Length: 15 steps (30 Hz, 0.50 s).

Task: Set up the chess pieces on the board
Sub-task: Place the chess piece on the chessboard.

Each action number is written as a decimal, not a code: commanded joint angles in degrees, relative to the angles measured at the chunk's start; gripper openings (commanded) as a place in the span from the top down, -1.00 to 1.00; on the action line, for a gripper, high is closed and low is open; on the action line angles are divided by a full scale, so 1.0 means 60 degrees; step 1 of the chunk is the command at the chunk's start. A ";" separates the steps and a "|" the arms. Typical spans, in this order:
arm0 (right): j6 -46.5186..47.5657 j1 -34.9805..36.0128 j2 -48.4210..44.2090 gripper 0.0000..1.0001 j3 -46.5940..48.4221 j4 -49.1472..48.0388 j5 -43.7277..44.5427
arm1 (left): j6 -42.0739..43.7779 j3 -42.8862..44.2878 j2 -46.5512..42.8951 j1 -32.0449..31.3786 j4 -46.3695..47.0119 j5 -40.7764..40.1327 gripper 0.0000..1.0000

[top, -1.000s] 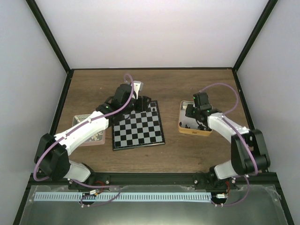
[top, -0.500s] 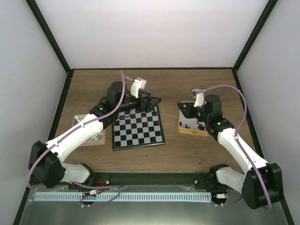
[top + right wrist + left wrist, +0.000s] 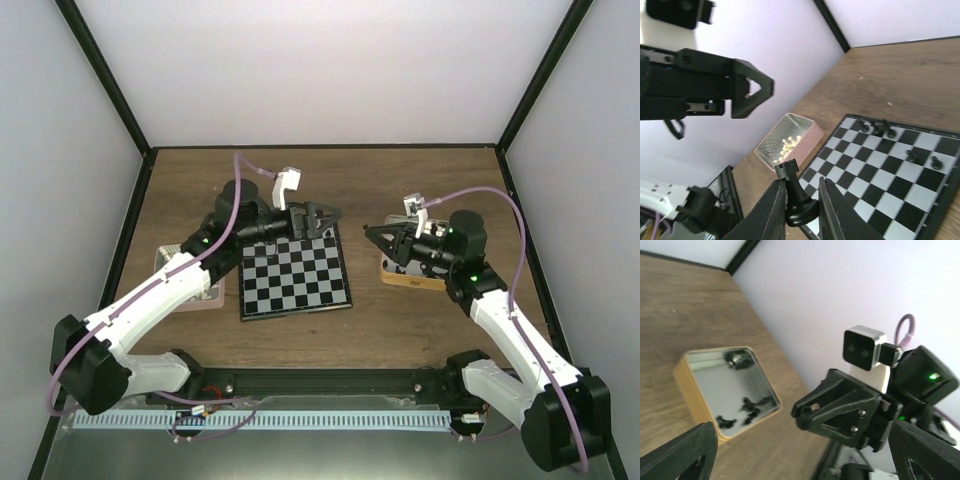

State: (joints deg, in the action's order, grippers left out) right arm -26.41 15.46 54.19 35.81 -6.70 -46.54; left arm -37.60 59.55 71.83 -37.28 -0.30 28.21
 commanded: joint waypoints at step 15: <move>0.0452 0.0965 -0.0152 0.82 0.0436 -0.0511 -0.1304 | -0.2137 0.0739 0.1040 -0.0914 -0.0592 0.1892 -0.18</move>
State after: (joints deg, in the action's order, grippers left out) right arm -25.52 20.58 54.13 35.86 -10.33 -54.46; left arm -50.41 61.84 76.01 -41.65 -1.43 38.76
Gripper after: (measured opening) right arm 0.163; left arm 0.634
